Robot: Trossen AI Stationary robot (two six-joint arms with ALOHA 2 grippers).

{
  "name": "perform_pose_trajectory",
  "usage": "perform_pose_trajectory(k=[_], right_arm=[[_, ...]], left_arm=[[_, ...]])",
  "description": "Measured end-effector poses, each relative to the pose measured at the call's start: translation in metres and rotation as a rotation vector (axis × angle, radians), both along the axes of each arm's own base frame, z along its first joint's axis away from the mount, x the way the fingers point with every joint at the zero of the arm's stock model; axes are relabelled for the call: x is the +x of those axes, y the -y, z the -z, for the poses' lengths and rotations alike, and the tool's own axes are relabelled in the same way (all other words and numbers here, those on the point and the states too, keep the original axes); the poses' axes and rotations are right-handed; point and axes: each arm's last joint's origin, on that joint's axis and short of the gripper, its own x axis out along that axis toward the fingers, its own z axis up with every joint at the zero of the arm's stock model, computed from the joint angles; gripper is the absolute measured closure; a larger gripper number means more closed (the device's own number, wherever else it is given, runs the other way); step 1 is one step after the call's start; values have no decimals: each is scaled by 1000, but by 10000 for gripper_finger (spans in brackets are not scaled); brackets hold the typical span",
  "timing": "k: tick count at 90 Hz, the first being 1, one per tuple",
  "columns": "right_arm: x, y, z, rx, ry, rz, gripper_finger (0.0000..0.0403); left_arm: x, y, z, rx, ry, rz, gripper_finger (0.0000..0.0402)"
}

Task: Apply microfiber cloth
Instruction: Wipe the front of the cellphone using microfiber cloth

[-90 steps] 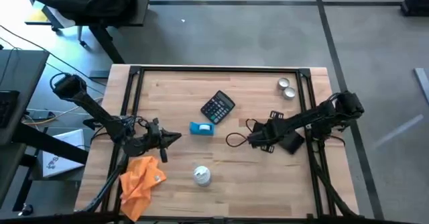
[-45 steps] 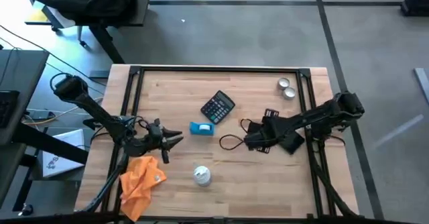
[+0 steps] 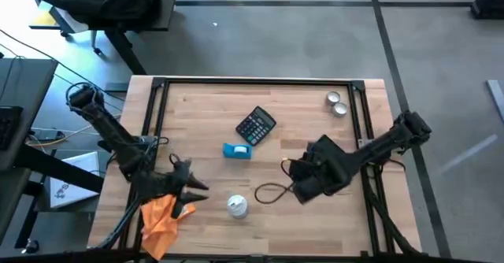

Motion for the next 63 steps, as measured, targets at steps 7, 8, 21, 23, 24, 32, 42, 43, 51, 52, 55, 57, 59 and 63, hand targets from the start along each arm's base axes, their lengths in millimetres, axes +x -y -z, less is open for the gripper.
perform_pose_trajectory(k=[7,8,21,23,24,32,42,43,51,52,55,57,59,63], right_arm=[[-5,-8,0,10,20,7,202],[-5,-9,0,11,24,9,202],[-10,-19,-1,-14,90,22,202],[-11,-20,-1,-18,98,21,202],[-11,-21,-2,-20,101,22,202],[-12,-22,-2,-39,120,23,202],[-11,-21,-2,-47,125,27,202],[-11,-20,-2,-48,125,29,202],[-9,-18,-2,-50,125,37,202],[-9,-18,-2,-50,125,38,202],[-9,-17,-2,-50,125,42,201],[-8,-17,-2,-50,126,43,201],[-8,-16,-2,-50,126,45,201],[-8,-16,-2,-51,125,47,202]], left_arm=[[-7,7,6,-118,-128,17,275],[-8,8,7,-130,-143,17,275],[-16,21,29,-206,-367,13,275],[-17,22,32,-213,-409,10,275],[-17,23,34,-216,-431,9,275],[-19,26,47,-244,-580,-10,275],[-19,28,57,-244,-684,-31,275],[-20,28,58,-240,-693,-34,275],[-22,25,67,-192,-778,-71,275],[-23,25,68,-184,-788,-77,275],[-24,24,73,-158,-827,-99,275],[-25,23,76,-139,-851,-114,275],[-26,23,79,-120,-876,-130,275],[-28,21,86,-85,-929,-162,275]])
